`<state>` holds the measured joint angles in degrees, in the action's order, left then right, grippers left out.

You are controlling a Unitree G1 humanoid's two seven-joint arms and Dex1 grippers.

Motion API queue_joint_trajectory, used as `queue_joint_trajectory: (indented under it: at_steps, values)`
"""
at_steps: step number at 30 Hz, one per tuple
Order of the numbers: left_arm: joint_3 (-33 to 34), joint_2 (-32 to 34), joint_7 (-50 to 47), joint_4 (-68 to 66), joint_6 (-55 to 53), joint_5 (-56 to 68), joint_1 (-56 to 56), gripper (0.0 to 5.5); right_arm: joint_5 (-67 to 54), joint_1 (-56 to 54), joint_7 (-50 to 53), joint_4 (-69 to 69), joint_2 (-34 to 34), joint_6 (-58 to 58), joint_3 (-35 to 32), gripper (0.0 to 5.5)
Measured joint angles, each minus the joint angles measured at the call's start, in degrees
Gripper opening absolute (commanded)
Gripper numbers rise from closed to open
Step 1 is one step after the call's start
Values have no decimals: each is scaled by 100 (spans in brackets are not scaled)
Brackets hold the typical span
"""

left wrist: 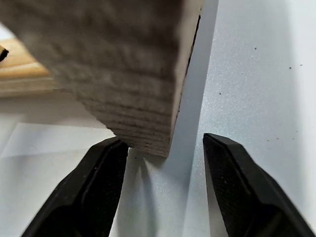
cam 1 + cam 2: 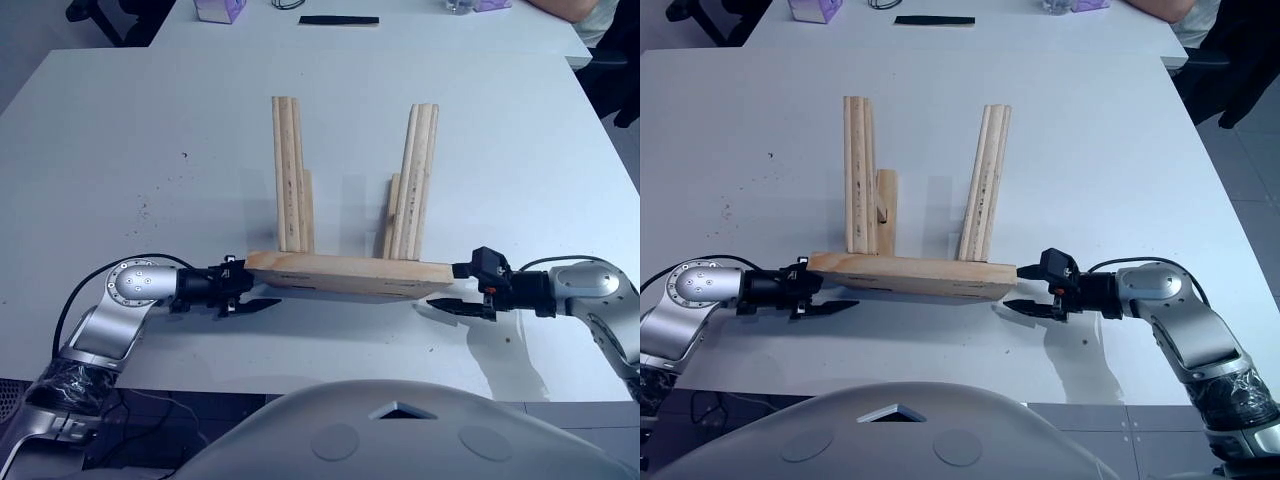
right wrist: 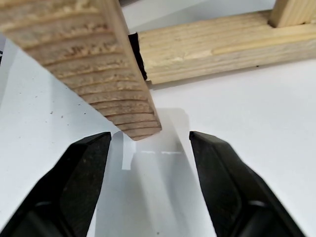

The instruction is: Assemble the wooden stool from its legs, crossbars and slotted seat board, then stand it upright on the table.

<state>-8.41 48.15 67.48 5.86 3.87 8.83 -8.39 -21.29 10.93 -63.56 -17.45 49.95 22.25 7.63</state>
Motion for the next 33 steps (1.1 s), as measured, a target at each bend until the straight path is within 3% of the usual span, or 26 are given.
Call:
queue_joint_trajectory:
  at_steps: [5, 7, 14, 24, 33]
  values:
    - [-100, -87, -45, -31, 76, -21, 60, 276, 46, -86, 52, 4, -288, 0, 291, 296]
    - [-158, -128, -76, -38, 81, -34, 108, 247, 145, -115, 154, 42, -439, -4, 390, 296]
    - [-207, -135, -92, -184, 177, -27, 234, 133, 224, -113, 277, 140, -541, -70, 404, 179]
    - [-220, -102, 61, -89, -60, 100, 233, 132, 341, 16, 331, 164, -541, -349, 366, 174]
    - [904, 844, 474, 1766, -2469, 2145, -160, 133, -2187, 535, 431, -1587, 334, 2185, -1347, 174]
